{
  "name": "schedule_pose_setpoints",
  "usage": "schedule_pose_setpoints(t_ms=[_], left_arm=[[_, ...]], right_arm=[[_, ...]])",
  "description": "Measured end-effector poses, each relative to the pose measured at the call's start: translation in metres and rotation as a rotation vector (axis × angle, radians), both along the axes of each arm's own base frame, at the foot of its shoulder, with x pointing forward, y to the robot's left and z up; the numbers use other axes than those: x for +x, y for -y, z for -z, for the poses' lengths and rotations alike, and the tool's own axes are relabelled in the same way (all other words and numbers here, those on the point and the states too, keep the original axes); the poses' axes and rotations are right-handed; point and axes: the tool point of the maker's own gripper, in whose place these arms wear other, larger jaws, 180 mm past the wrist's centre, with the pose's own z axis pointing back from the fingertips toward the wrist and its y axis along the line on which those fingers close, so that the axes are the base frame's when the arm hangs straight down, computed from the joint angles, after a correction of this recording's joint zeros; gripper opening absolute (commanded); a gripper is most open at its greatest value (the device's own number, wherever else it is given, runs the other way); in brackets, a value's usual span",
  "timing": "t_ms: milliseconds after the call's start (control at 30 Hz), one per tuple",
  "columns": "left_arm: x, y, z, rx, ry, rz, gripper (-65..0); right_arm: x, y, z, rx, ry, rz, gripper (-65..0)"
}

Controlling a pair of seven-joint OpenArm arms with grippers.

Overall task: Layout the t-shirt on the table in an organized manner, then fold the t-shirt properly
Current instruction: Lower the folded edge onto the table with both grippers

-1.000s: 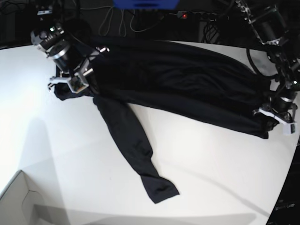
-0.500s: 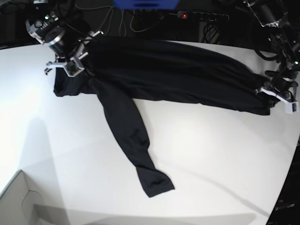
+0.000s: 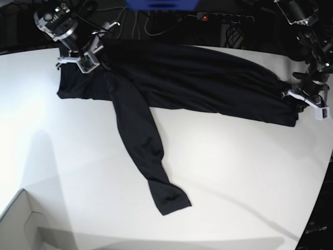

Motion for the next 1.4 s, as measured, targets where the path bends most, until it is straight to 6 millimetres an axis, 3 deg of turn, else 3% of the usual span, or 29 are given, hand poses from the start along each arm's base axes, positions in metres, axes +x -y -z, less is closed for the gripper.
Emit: schedule_pose_setpoints(t_ms=[167, 300, 433, 600, 700, 833, 967, 1167, 1300, 1400], left_arm=[[-0.007, -0.001, 0.014, -0.025, -0.035, -0.013, -64.7], [-0.013, -0.008, 0.026, -0.033, -0.075, -0.010, -63.4], [-0.015, -0.004, 0.031, -0.031, -0.087, 0.029, -49.5], [-0.015, -0.001, 0.030, -0.046, -0.069, 0.032, -31.6], [-0.014, -0.001, 0.029, -0.045, -0.067, 0.033, -25.9], [-0.014, 0.000, 0.022, 0.003, -0.088, 0.059, -23.1], [-0.012, -0.008, 0.003, 0.028, -0.039, 0.019, -23.1], [-0.003, -0.015, -0.039, 0.093, 0.064, -0.010, -23.1], [0.005, -0.008, -0.070, 0.154, 0.094, 0.030, -23.0], [0.019, 0.011, -0.108, 0.192, 0.197, 0.058, -23.0]], right_arm=[[-0.007, 0.002, 0.017, 0.001, -0.053, 0.006, -64.0], [-0.013, 0.004, 0.028, 0.004, -0.087, 0.011, -50.6], [-0.016, 0.009, 0.029, -0.016, -0.095, 0.003, -38.8], [-0.001, 0.015, 0.001, -0.036, -0.007, 0.014, -36.8], [0.014, 0.025, -0.020, -0.039, 0.070, 0.078, -36.6], [0.032, 0.034, -0.028, -0.041, 0.113, 0.120, -35.9], [0.051, 0.031, -0.040, -0.030, 0.170, 0.126, -31.0], [0.069, 0.030, -0.051, -0.022, 0.222, 0.129, -30.2], [0.065, 0.035, -0.037, -0.028, 0.179, 0.140, -30.2], [0.064, 0.037, -0.033, -0.030, 0.171, 0.142, -30.2]])
